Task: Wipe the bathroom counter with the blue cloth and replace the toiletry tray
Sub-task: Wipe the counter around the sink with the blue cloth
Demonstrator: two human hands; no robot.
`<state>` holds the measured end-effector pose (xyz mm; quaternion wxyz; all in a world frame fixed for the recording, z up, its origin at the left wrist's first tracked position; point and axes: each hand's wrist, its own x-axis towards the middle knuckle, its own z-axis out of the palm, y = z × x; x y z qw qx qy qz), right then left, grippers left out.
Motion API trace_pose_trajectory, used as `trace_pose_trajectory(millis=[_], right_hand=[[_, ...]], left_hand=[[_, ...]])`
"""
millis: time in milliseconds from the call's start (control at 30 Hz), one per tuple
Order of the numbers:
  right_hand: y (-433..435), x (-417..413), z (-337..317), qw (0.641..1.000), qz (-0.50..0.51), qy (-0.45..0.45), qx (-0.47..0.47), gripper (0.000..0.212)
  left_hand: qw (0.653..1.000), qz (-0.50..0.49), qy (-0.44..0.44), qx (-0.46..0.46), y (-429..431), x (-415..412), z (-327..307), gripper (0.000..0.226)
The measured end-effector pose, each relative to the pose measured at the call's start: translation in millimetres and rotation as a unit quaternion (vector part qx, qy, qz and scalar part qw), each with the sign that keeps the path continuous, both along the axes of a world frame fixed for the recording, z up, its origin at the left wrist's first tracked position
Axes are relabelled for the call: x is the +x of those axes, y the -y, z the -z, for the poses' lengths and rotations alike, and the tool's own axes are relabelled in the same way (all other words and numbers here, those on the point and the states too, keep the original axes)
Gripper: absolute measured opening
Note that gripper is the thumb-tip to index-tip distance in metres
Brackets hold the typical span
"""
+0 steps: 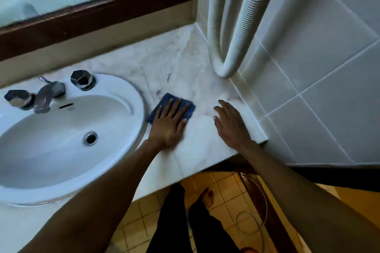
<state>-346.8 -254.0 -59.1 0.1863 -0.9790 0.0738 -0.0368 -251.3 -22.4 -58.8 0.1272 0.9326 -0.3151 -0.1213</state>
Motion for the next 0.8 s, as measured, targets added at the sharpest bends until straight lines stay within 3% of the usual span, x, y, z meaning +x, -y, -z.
trace_pose_trajectory(millis=[167,433,700,800], right_hand=[[-1.9,47.1,0.3,0.999,-0.014,-0.012,-0.029,0.042],[-25.7,120.6,-0.7,0.999,-0.008,-0.042,-0.020,0.048],[-35.0,183.5,9.7,0.997,0.027,-0.042,-0.055,0.050],[-40.5,200.3,17.2,0.996,0.050,-0.031,-0.065,0.053]], left_hand=[[0.992,-0.123,-0.026,0.005,33.7,92.9,4.4,0.058],[0.987,-0.154,-0.005,-0.041,23.0,8.3,1.3,0.056],[0.967,-0.244,-0.056,-0.036,26.5,189.7,3.2,0.058],[0.954,-0.292,-0.057,-0.032,17.6,213.8,1.7,0.059]])
